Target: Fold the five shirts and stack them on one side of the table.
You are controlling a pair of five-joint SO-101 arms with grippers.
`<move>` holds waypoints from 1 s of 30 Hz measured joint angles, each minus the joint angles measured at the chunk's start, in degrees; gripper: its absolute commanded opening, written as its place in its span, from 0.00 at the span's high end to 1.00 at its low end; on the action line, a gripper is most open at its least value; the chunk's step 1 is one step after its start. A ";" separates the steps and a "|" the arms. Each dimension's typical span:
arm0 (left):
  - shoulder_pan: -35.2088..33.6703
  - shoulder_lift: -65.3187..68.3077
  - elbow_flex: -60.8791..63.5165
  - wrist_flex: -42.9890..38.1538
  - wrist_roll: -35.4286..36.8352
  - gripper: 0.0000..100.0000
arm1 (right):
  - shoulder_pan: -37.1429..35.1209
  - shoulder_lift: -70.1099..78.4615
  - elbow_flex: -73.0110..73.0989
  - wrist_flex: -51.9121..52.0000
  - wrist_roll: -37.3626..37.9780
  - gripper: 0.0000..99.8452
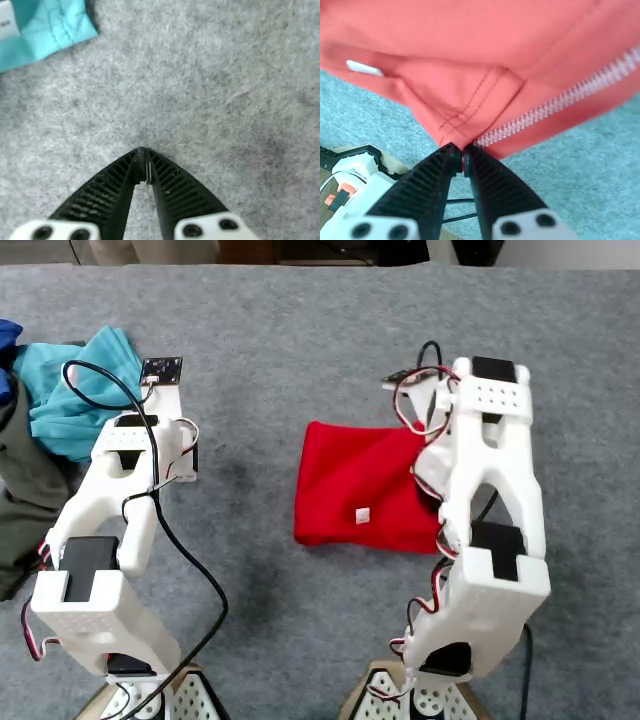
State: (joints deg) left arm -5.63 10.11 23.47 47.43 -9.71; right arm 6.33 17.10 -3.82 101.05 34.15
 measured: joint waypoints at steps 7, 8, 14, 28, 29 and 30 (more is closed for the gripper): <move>0.00 0.00 0.00 0.00 0.00 0.98 | 5.54 -0.70 0.00 0.00 3.87 0.99; 0.00 0.00 0.00 0.00 0.00 0.98 | 6.33 -0.70 0.00 0.00 4.66 0.99; 0.00 0.00 0.00 0.00 0.00 0.98 | 12.31 -4.04 0.00 0.00 10.55 0.99; 0.00 0.00 0.00 0.00 0.00 0.98 | 17.85 -7.65 0.00 0.00 18.37 0.82; 0.00 0.00 0.00 0.00 0.00 0.98 | 17.85 -7.82 0.00 0.00 18.37 0.82; 0.00 0.00 0.00 0.00 0.00 0.98 | 17.85 -8.53 0.00 0.00 18.37 0.82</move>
State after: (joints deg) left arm -5.63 10.11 23.47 47.43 -9.71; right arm 24.18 8.57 -3.82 101.05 52.53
